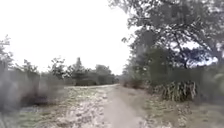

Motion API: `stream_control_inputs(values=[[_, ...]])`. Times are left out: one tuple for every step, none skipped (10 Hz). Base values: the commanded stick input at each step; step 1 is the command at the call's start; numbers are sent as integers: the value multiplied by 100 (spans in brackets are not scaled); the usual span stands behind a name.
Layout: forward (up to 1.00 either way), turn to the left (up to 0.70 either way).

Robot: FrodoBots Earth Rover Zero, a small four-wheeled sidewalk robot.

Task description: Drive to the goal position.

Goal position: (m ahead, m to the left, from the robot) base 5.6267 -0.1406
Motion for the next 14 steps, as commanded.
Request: stream_control_inputs(values=[[85, 13], [85, 32], [85, 26], [85, 4], [85, 30], [85, 34], [85, 31], [85, 15], [85, 0], [85, 0], [85, 0], [85, 0], [85, 0], [85, 0]])
